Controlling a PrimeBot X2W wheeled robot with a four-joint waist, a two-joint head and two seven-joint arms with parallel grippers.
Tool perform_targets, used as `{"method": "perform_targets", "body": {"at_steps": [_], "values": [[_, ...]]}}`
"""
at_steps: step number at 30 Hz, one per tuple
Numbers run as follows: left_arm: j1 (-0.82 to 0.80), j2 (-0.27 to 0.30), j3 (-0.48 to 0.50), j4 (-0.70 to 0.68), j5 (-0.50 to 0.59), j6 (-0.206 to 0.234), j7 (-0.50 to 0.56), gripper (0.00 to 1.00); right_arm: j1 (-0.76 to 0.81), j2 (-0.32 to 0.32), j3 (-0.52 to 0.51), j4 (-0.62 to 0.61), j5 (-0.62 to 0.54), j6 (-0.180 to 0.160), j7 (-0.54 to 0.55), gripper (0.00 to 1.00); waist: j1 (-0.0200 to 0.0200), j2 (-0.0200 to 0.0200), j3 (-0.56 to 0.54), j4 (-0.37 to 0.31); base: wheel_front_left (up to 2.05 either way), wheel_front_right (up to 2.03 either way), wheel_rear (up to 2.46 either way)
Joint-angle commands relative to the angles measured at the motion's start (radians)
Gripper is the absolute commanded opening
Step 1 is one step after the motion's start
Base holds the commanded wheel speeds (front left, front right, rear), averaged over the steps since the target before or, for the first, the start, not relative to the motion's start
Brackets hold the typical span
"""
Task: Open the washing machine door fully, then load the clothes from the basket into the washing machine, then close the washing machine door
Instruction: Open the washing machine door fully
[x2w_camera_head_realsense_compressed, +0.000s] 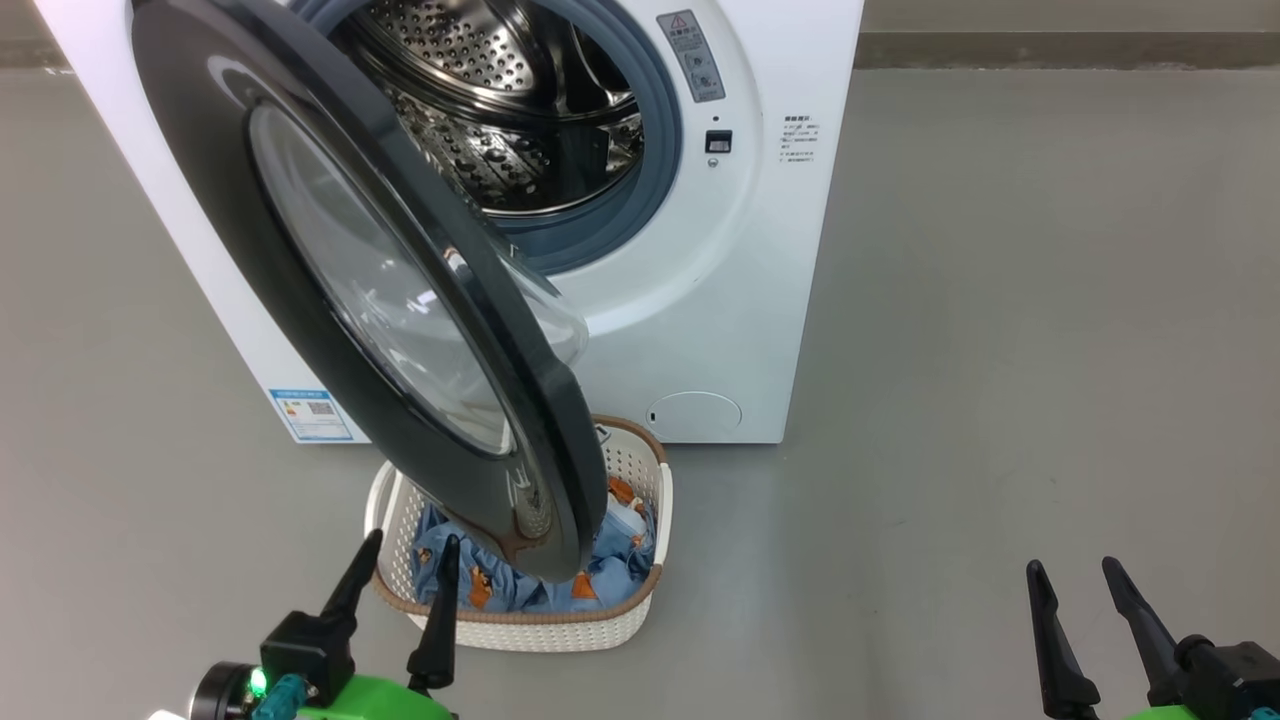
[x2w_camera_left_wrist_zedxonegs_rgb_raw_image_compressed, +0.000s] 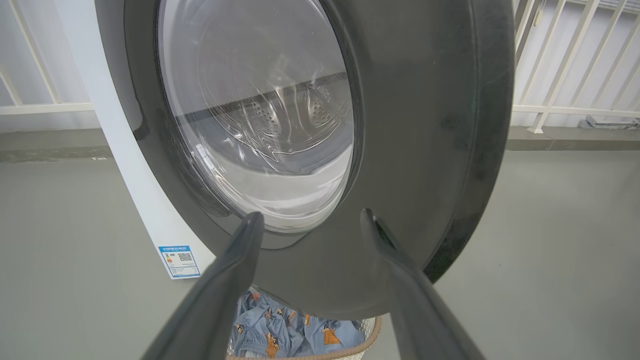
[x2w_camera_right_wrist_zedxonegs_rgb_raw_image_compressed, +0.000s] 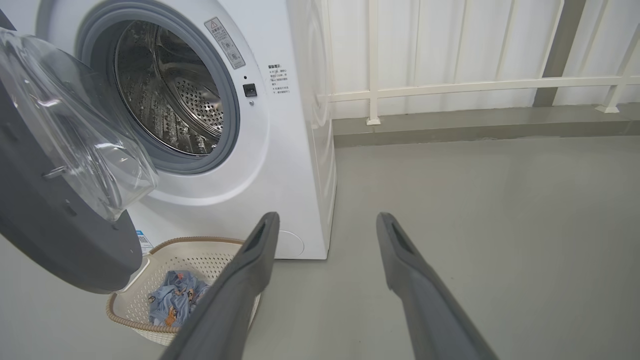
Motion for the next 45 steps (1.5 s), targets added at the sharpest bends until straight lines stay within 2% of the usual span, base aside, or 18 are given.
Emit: {"method": "perform_targets", "body": {"at_steps": [1,4,14,20,26,31,35,40,45], "values": [[-0.033,0.016,0.034,-0.024,-0.009,0.010,-0.009,1.00,-0.014,-0.010,0.026,-0.020,-0.010,0.009,-0.007,1.00,0.0000,0.0000,0.000,-0.001,0.00,0.00,0.00],[-0.031,0.017,0.035,-0.025,-0.006,0.012,-0.009,0.00,-0.013,-0.009,0.028,-0.019,-0.013,0.009,-0.009,1.00,0.0000,0.0000,0.000,-0.002,0.00,0.00,0.00],[-0.035,0.021,0.036,-0.026,-0.003,0.015,-0.009,0.00,-0.014,-0.009,0.033,-0.015,-0.016,0.009,-0.009,1.00,0.0000,0.0000,-0.002,-0.007,0.00,0.00,0.00],[-0.062,0.033,0.060,-0.069,0.007,0.033,-0.009,0.00,-0.010,-0.009,0.031,-0.021,-0.014,0.009,-0.010,1.00,0.0000,0.0000,0.002,-0.003,0.00,0.00,0.00],[-0.139,0.071,0.110,-0.210,0.052,0.086,-0.009,0.00,-0.012,-0.009,0.029,-0.022,-0.014,0.009,-0.015,1.00,0.0000,0.0000,0.001,0.001,0.00,0.00,0.00],[-0.216,0.085,0.115,-0.351,0.091,0.111,-0.009,0.00,-0.014,-0.009,0.025,-0.023,-0.014,0.009,-0.019,1.00,0.0000,0.0000,0.002,0.004,0.00,0.00,0.00],[-0.285,0.072,0.076,-0.454,0.118,0.108,0.006,0.00,-0.015,-0.009,0.025,-0.029,-0.013,0.009,-0.019,1.00,0.0000,0.0000,0.003,0.004,0.00,0.00,0.00],[-0.350,0.022,-0.040,-0.534,0.117,0.064,0.047,0.00,-0.014,-0.009,0.028,-0.034,-0.012,0.009,-0.017,1.00,0.0000,0.0000,0.004,0.002,0.00,0.00,0.00],[-0.351,-0.022,-0.186,-0.524,0.020,0.020,0.125,0.00,-0.017,-0.009,0.033,-0.037,-0.006,0.009,-0.017,1.00,0.0000,0.0000,0.007,-0.001,0.00,0.00,0.00]]}}
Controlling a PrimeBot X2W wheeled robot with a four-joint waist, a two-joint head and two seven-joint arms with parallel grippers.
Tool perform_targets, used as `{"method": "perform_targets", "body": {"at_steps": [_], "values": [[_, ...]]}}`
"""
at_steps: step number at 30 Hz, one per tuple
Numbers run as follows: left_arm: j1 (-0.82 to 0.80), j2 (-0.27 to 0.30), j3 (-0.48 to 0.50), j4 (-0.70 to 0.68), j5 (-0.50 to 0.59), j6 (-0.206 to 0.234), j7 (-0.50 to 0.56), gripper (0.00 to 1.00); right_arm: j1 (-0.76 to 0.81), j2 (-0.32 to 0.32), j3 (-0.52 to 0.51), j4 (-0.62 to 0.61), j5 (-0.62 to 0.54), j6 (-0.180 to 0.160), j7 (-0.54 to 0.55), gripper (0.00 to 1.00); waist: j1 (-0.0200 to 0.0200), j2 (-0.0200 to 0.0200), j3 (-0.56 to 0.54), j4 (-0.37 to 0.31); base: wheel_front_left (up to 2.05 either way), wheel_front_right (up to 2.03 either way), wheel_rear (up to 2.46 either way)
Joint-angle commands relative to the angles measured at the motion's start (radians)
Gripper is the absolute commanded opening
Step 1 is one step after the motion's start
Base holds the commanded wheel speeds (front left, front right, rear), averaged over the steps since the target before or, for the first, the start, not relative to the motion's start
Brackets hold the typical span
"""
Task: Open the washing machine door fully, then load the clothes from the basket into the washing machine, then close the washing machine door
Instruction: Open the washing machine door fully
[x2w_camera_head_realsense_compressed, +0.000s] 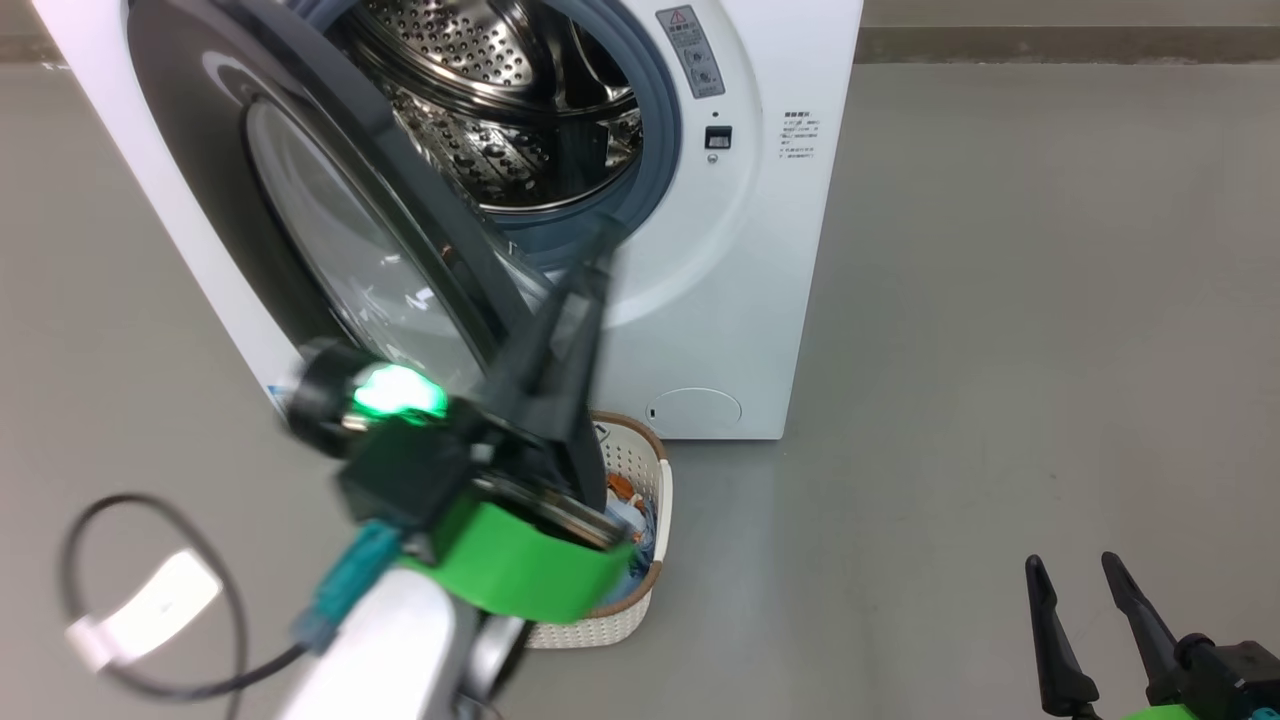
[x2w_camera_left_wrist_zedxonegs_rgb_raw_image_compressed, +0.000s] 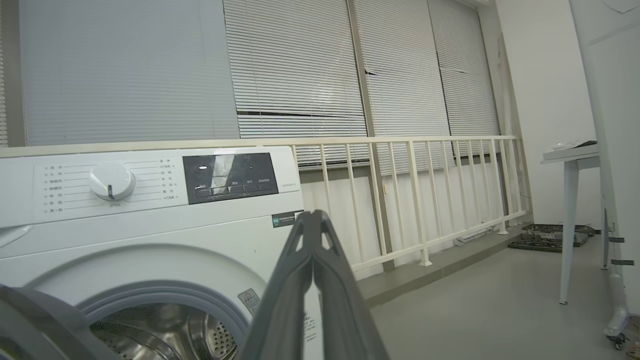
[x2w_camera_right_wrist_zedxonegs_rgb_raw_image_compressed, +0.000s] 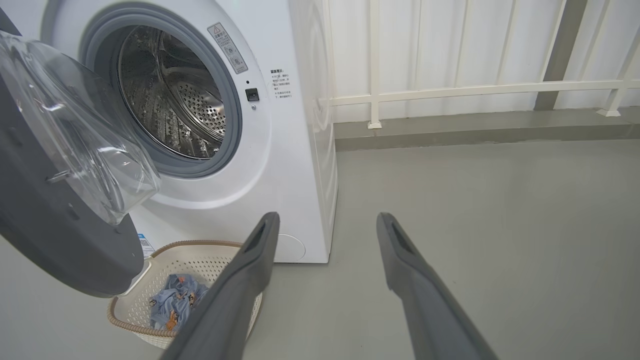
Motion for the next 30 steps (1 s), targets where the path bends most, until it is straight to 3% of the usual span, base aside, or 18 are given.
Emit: {"method": "perform_targets", "body": {"at_steps": [1,9,16,23,30], "values": [[-0.032,0.004,-0.019,0.003,-0.052,-0.012,0.036,0.00,-0.017,-0.010,0.030,-0.027,-0.004,0.009,-0.008,1.00,0.0000,0.0000,0.002,0.000,0.00,0.00,0.00],[-0.015,-0.004,-0.175,0.147,-0.165,-0.006,0.123,0.00,-0.023,-0.010,0.045,-0.019,-0.002,0.009,-0.007,1.00,0.0000,0.0000,0.007,-0.009,0.00,0.00,0.00],[-0.033,-0.004,-0.274,0.276,-0.276,0.041,0.140,0.00,-0.029,-0.010,0.051,-0.014,0.006,0.009,-0.011,1.00,0.0000,0.0000,0.021,-0.020,0.00,0.00,0.00],[-0.088,-0.004,-0.302,0.403,-0.322,0.126,0.108,0.00,-0.036,-0.010,0.052,-0.004,0.010,0.009,-0.016,1.00,0.0000,0.0000,0.027,-0.034,0.00,0.00,0.00],[-0.126,-0.004,-0.295,0.500,-0.356,0.173,0.065,0.00,-0.034,-0.010,0.050,0.007,0.012,0.009,-0.019,1.00,0.0000,0.0000,0.024,-0.038,0.00,0.00,0.00]]}}
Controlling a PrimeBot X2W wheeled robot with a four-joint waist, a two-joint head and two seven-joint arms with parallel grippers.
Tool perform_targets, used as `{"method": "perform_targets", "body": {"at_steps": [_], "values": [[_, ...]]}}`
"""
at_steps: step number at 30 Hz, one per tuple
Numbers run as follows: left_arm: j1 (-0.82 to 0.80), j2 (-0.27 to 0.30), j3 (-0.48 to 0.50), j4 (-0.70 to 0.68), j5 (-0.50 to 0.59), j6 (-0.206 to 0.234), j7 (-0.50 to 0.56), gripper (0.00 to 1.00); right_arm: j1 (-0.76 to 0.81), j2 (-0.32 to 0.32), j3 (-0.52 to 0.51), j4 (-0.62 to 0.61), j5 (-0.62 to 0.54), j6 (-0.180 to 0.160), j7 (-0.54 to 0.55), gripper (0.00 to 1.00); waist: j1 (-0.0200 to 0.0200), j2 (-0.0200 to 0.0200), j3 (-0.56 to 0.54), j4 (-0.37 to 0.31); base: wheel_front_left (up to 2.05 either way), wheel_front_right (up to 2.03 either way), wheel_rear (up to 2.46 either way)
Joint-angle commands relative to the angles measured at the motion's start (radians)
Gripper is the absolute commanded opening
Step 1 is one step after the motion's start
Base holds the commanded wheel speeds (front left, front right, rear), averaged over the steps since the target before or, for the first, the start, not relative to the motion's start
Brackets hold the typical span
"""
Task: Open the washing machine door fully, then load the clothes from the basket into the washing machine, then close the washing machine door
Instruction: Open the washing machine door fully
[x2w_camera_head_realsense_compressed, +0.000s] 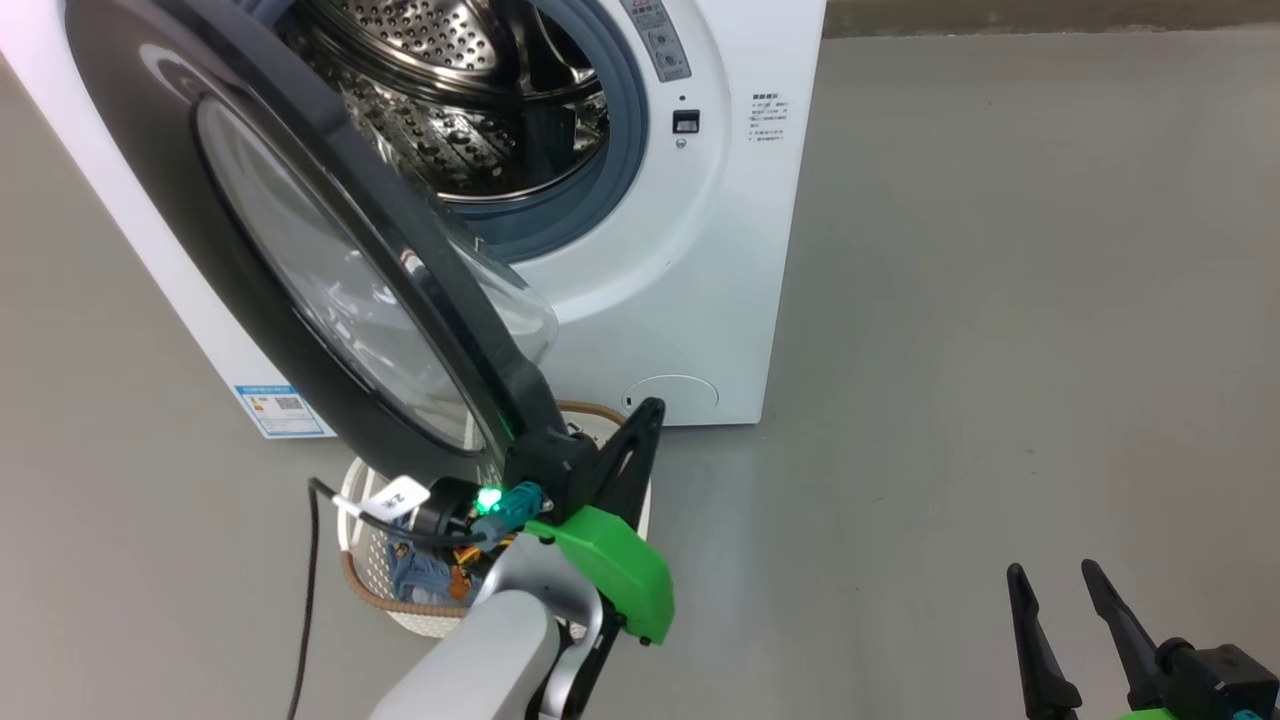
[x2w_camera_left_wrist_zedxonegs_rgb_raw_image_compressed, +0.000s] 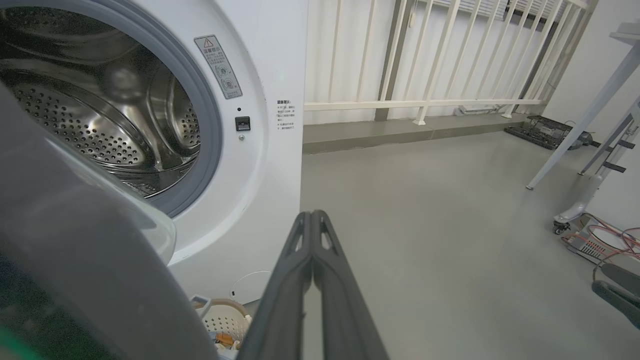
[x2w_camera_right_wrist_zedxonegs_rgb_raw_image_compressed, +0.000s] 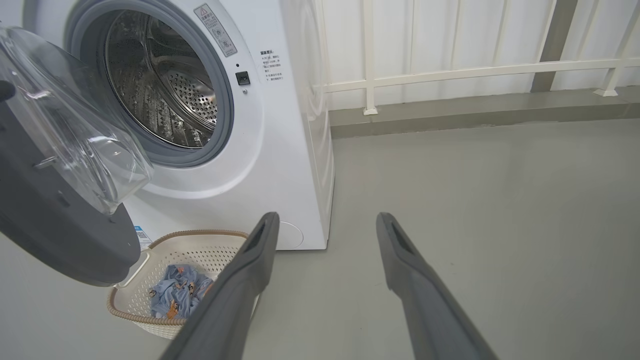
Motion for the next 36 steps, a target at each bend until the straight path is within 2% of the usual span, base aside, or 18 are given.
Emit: {"method": "perform_targets", "body": {"at_steps": [1,13,26,36], "values": [[-0.052,0.005,0.034,-0.004,-0.010,0.015,-0.016,0.00,-0.031,-0.010,0.023,-0.019,0.003,0.009,-0.011,1.00,0.0000,-0.0001,0.000,0.000,0.00,0.00,0.00],[-0.064,0.005,0.064,0.076,-0.050,0.052,-0.054,0.00,-0.026,-0.010,0.020,-0.018,0.001,0.009,-0.006,1.00,0.0000,-0.0001,0.001,0.007,0.00,0.00,0.00],[-0.028,0.032,0.080,0.059,-0.073,0.081,-0.039,0.00,-0.029,-0.010,0.020,-0.025,0.004,0.009,0.001,1.00,0.0000,-0.0001,0.010,0.016,0.00,0.00,0.00],[0.048,0.092,0.118,-0.048,-0.080,0.157,-0.043,0.00,-0.034,-0.010,0.013,-0.022,0.006,0.009,-0.002,1.00,0.0000,-0.0001,0.021,0.025,0.00,0.00,0.00]]}}
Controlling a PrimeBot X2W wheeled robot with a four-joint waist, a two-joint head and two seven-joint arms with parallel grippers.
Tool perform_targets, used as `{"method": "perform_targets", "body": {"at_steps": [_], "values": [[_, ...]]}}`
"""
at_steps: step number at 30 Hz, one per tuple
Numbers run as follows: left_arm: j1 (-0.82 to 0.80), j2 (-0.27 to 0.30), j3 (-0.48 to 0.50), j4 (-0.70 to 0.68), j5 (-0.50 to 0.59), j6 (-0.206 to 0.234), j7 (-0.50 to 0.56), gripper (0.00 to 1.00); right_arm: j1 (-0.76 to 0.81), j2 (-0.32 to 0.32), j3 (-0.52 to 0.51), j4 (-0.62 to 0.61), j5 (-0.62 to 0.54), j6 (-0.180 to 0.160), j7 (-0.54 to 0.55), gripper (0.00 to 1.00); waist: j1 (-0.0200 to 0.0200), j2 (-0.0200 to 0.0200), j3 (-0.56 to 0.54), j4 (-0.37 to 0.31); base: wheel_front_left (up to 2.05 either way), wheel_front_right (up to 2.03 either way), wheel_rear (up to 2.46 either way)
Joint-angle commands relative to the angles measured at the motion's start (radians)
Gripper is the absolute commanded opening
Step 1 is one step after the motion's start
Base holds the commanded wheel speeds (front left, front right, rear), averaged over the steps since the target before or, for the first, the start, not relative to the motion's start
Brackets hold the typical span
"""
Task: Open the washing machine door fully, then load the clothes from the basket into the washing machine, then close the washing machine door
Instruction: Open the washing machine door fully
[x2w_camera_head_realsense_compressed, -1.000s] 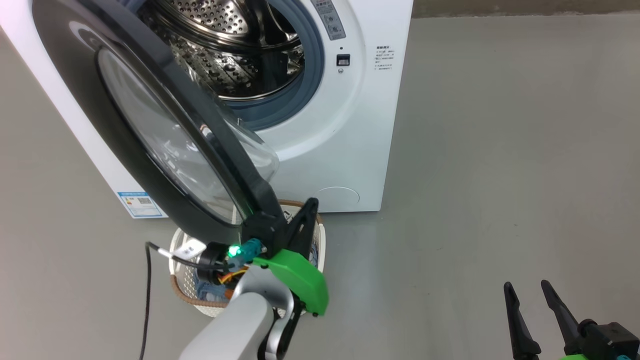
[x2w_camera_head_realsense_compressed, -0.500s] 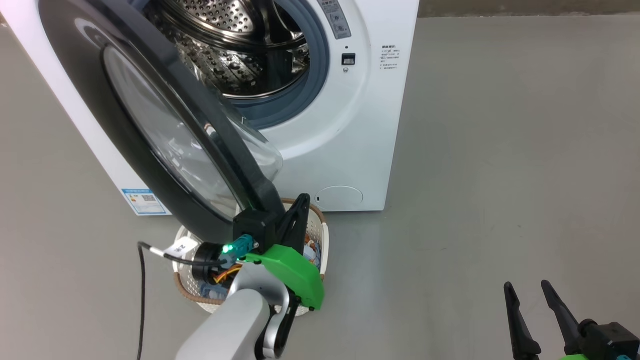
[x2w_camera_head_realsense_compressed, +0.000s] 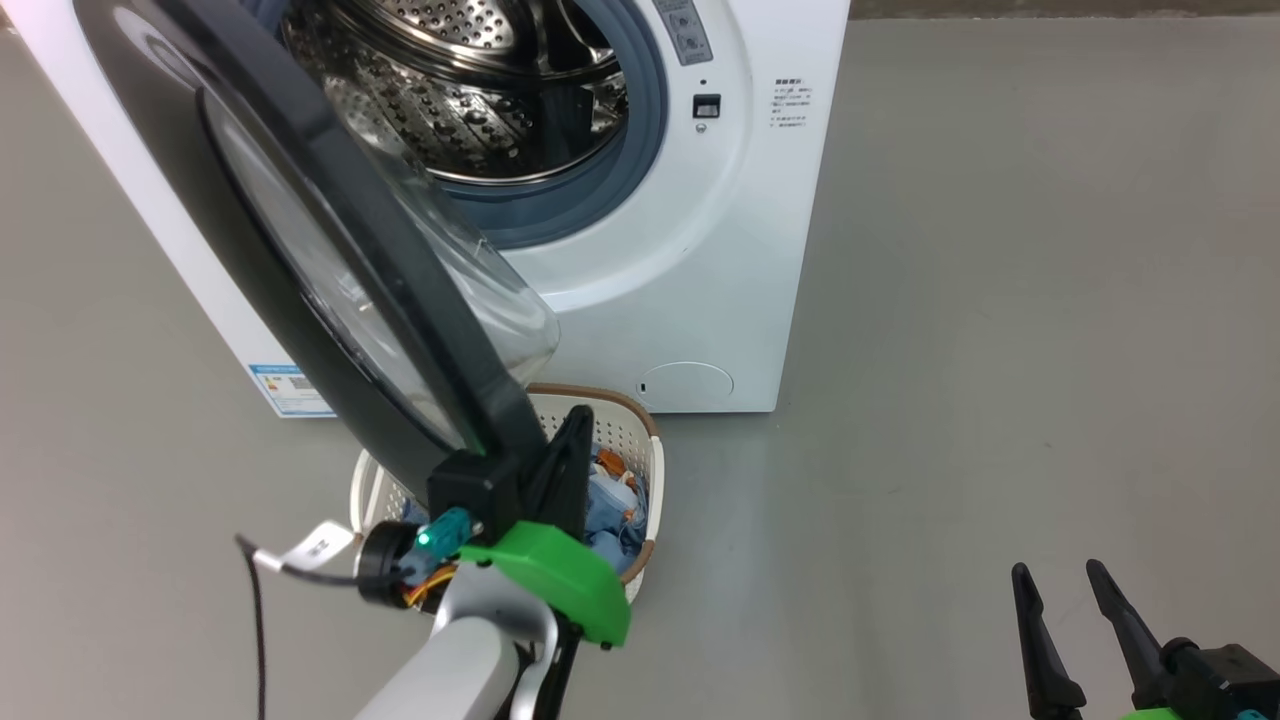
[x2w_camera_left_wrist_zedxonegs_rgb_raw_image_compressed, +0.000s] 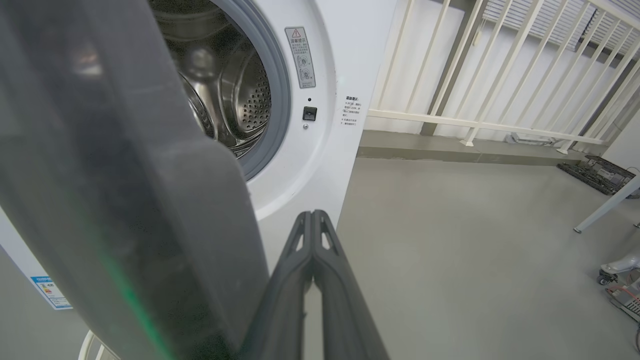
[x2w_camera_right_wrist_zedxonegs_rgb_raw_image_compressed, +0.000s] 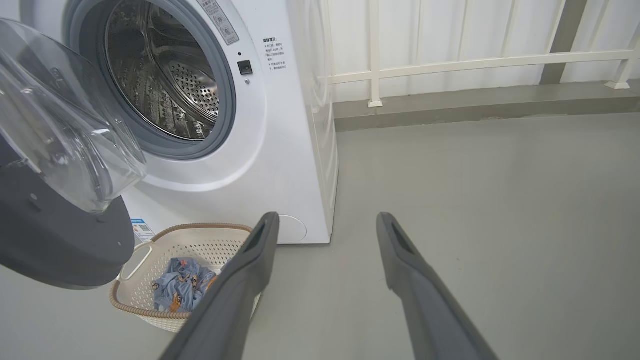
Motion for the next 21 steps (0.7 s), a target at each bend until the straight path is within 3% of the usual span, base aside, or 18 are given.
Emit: {"method": "perform_targets", "body": {"at_steps": [1,10,21], "values": [[-0.005,0.061,0.061,-0.015,-0.007,0.039,-0.001,0.00,-0.033,-0.010,0.020,-0.023,0.005,0.009,-0.004,1.00,0.0000,0.0000,-0.001,0.002,0.00,0.00,0.00],[0.099,0.136,0.071,-0.194,0.020,0.134,0.011,0.00,-0.033,-0.010,0.014,-0.021,0.007,0.009,-0.007,1.00,0.0000,0.0000,0.000,0.033,0.00,0.00,0.00],[0.170,0.183,0.080,-0.329,0.038,0.206,0.023,0.00,-0.032,-0.010,0.006,-0.023,0.009,0.009,-0.010,1.00,0.0000,0.0000,0.001,0.113,0.00,0.00,0.00]]}}
